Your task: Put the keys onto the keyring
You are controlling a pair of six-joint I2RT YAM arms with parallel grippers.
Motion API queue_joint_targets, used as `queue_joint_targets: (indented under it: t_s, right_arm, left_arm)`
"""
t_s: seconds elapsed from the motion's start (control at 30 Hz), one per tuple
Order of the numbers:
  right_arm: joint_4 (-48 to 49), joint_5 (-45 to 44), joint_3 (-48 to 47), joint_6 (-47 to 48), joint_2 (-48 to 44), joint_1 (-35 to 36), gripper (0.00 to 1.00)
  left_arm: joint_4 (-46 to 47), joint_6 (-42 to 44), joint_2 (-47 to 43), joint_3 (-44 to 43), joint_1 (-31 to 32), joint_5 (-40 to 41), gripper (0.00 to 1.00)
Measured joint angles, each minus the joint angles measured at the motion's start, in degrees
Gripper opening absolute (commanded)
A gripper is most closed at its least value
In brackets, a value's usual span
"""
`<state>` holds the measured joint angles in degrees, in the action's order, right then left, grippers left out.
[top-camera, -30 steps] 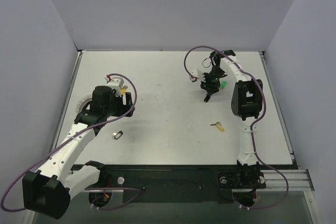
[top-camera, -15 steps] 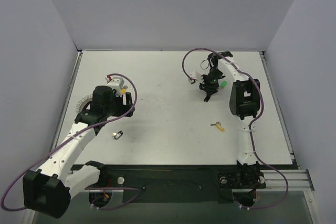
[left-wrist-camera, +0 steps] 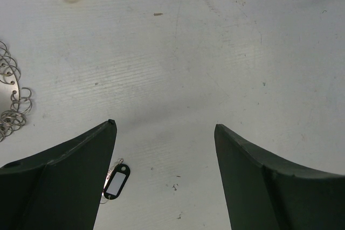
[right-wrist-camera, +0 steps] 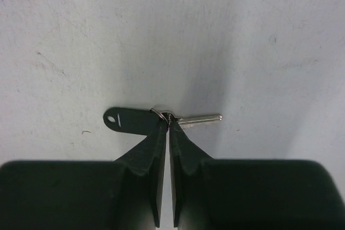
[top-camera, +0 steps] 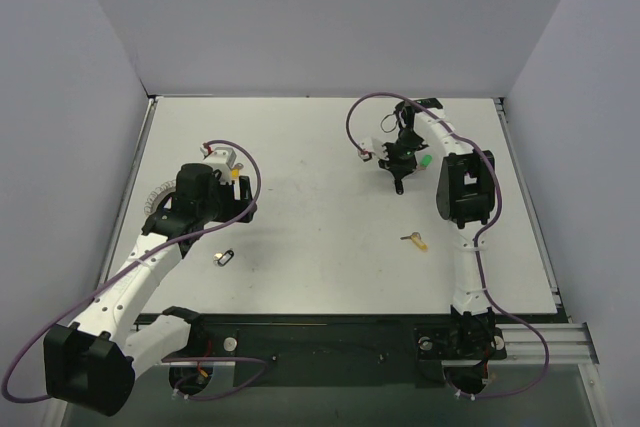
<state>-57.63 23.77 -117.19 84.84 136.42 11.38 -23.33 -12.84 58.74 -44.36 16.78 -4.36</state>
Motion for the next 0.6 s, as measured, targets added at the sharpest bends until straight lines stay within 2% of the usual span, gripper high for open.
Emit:
queue_joint_targets:
  t_s: [0.33, 0.6]
  right_arm:
    - [-1.77, 0.63, 0.00, 1.92, -0.02, -0.02, 0.00]
    - [-3.45, 1.60, 0.00, 3.54, -0.02, -0.02, 0.15]
  left_arm:
    - [0.00, 0.00, 0.00, 0.00, 0.00, -0.22, 0.84]
    - [0.00, 0.00, 0.00, 0.00, 0.00, -0.22, 0.84]
